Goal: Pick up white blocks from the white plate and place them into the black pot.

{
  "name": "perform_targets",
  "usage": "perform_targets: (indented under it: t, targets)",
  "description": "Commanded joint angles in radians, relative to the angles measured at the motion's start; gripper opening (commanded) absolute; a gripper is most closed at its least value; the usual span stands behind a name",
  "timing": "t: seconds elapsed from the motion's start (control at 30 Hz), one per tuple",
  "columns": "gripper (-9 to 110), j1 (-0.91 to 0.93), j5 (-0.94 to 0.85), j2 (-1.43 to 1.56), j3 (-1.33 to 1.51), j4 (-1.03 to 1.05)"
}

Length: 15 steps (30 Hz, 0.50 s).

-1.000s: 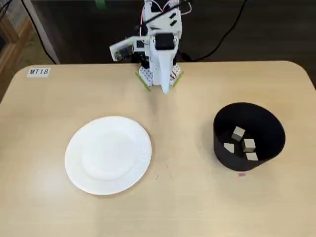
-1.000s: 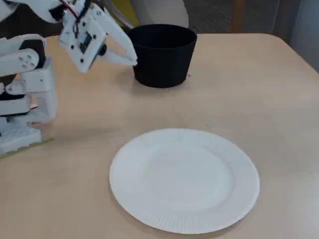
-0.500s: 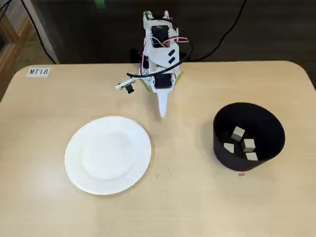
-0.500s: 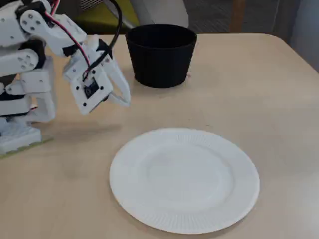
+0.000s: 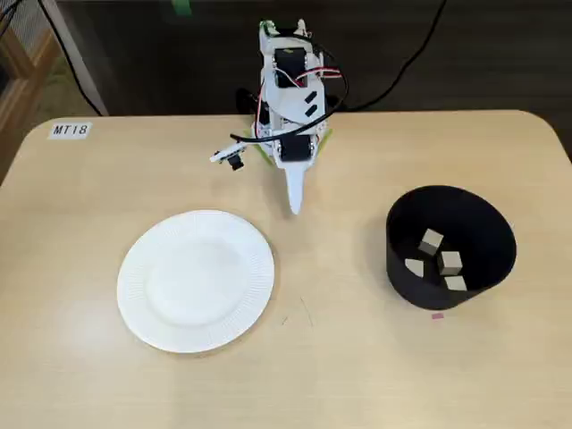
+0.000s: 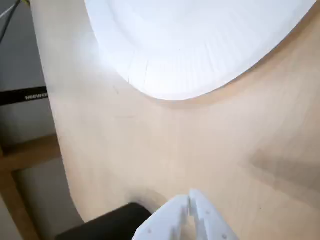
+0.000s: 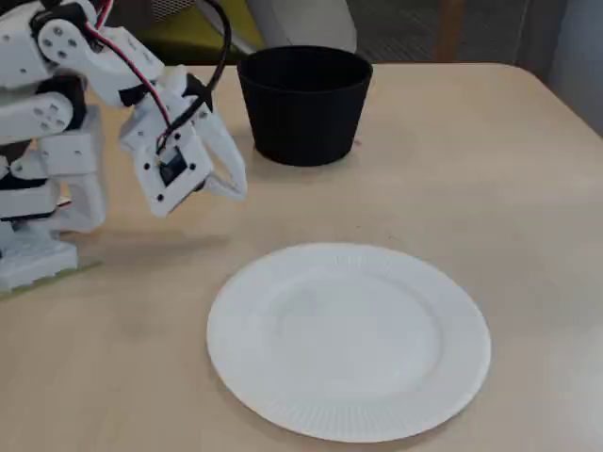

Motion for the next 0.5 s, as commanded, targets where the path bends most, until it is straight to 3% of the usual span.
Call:
perform_targets:
  t: [0.0, 0.47]
  targets:
    - [-1, 0.003, -0.003, 0.003, -0.005, -0.018]
    - [-2, 0.003, -0.003, 0.003, -0.005, -0.018]
